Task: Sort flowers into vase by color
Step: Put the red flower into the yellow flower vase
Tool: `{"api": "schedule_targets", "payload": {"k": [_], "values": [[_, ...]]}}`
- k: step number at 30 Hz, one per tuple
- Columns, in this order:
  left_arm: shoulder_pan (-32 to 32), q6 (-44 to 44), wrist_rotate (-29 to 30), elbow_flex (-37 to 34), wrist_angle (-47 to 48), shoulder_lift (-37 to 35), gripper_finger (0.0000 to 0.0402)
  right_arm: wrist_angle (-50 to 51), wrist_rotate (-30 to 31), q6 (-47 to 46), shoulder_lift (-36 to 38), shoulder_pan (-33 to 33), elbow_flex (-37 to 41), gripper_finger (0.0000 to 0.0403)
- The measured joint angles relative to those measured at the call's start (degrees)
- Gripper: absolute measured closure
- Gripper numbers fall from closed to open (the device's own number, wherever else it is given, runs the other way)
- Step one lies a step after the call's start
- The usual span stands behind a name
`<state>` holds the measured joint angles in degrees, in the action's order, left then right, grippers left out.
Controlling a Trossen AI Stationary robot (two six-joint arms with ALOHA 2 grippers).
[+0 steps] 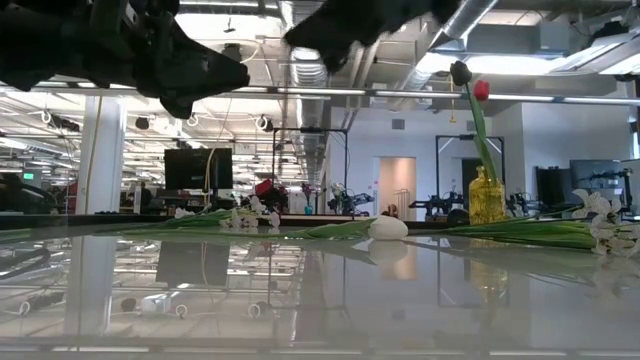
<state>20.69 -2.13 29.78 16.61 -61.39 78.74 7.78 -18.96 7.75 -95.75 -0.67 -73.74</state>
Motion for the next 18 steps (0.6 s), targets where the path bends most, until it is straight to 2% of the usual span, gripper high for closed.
{"api": "schedule_targets", "payload": {"k": [3,8,14,18], "values": [[0.0,-0.04,0.99,-0.01,0.98,0.0,0.0285,11.59,6.51,0.23,6.27,-1.2,-0.12,0.0387],[-0.09,-0.43,1.11,0.01,2.68,0.0,0.0247,29.91,27.04,-4.39,17.94,-5.28,1.2,0.0387],[-0.11,-0.57,1.1,0.01,3.35,-0.02,0.024,39.44,52.69,-18.92,39.59,-10.91,12.62,0.0387],[-0.13,-0.64,1.11,0.02,3.41,-0.02,0.0239,40.96,61.58,-27.13,55.19,-10.85,20.58,0.0387]]}}
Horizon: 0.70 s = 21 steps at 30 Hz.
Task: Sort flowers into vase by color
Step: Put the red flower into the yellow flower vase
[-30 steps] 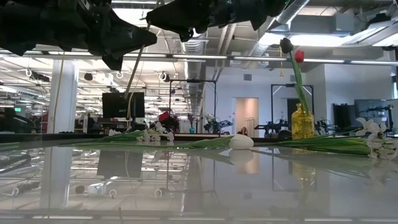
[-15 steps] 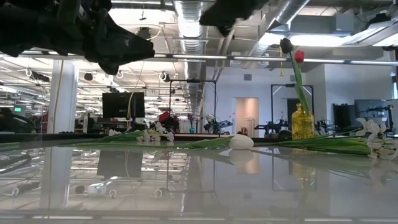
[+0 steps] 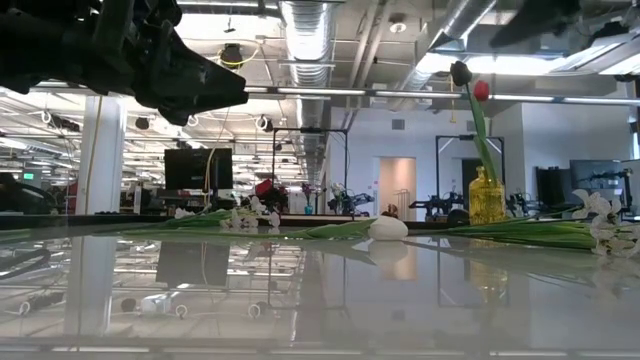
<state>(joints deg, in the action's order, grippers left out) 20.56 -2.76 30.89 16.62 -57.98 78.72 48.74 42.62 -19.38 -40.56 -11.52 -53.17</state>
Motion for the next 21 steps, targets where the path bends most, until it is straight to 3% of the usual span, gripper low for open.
{"api": "schedule_targets", "payload": {"k": [5,9,16,21], "values": [[-0.04,-0.28,0.66,0.0,-0.25,0.0,0.0239,0.92,2.75,0.05,13.99,4.78,4.3,0.0387],[-0.34,-0.93,1.22,0.0,-0.61,0.0,0.0239,0.29,7.2,5.86,20.26,10.04,4.59,0.0387],[-1.9,-2.43,1.26,0.0,-1.06,0.0,0.0239,-3.01,8.43,14.41,19.08,18.41,4.59,0.0387],[-3.29,-2.43,-0.43,0.01,-2.08,0.0,0.0239,-5.15,3.67,16.78,14.4,24.44,4.61,0.0387]]}}
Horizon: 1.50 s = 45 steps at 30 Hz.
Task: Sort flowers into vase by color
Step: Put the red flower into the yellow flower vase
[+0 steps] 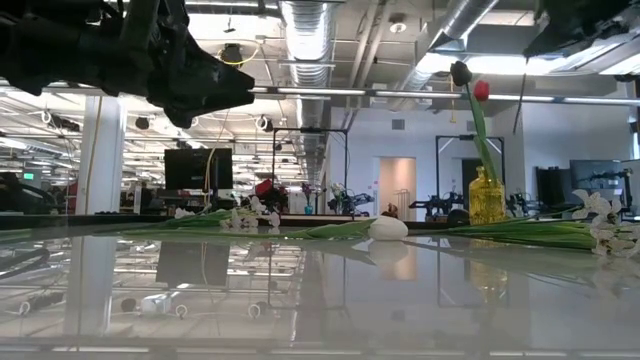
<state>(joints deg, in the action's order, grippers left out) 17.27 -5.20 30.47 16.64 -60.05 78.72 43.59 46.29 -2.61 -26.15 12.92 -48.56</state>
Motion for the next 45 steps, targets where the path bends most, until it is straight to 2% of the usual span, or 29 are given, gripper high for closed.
{"api": "schedule_targets", "payload": {"k": [4,10,16,22,25,34,45], "values": [[-0.99,-0.01,-3.5,0.71,0.01,0.02,0.0239,0.02,-4.25,1.56,-1.68,7.43,0.0,0.0387],[-1.22,-0.01,-7.18,1.55,0.55,0.02,0.0239,-2.66,-23.05,3.48,-2.92,21.17,0.02,0.0387],[-1.13,-0.08,-7.55,1.56,0.68,0.02,0.0239,-5.64,-32.51,8.16,-8.16,33.89,1.16,0.0387],[-1.0,-0.65,-8.73,1.56,2.88,0.02,0.0239,-10.16,-43.13,9.14,-10.75,41.44,1.03,0.0387],[-1.16,-0.52,-8.78,1.56,4.04,0.02,0.0239,-11.16,-44.65,9.48,-12.91,43.22,1.03,0.0387],[-1.26,0.01,-8.67,1.56,4.15,0.02,0.0239,-12.42,-44.36,8.83,-13.29,42.25,1.03,0.0387],[-1.26,-0.06,-8.66,1.56,4.14,0.02,0.0239,-16.29,-37.16,5.89,-17.36,39.61,1.05,0.0387]]}}
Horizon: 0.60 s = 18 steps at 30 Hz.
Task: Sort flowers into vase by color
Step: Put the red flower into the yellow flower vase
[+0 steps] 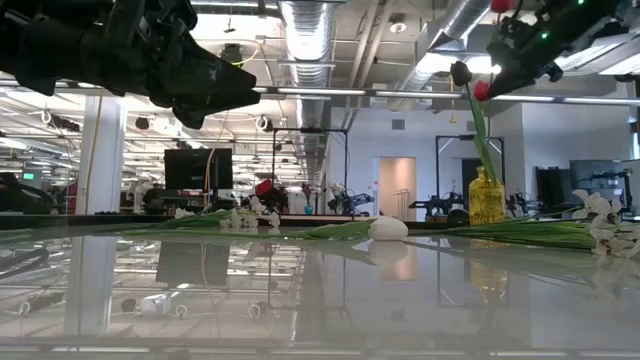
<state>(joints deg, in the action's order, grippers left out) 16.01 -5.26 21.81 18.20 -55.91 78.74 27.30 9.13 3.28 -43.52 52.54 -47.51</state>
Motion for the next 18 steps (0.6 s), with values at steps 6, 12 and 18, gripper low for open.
{"api": "schedule_targets", "payload": {"k": [6,12,18], "values": [[0.0,-0.14,-0.05,0.0,1.0,0.0,0.0239,0.45,1.42,-0.61,-2.58,-1.12,0.0,0.0387],[0.0,-0.17,-0.03,0.0,1.56,0.02,0.0239,0.71,2.11,-1.27,-5.61,-1.02,0.0,0.0387],[0.0,-0.17,-0.03,0.0,1.65,0.02,0.0239,2.58,3.09,-1.83,-8.06,-1.03,0.0,0.0357]]}}
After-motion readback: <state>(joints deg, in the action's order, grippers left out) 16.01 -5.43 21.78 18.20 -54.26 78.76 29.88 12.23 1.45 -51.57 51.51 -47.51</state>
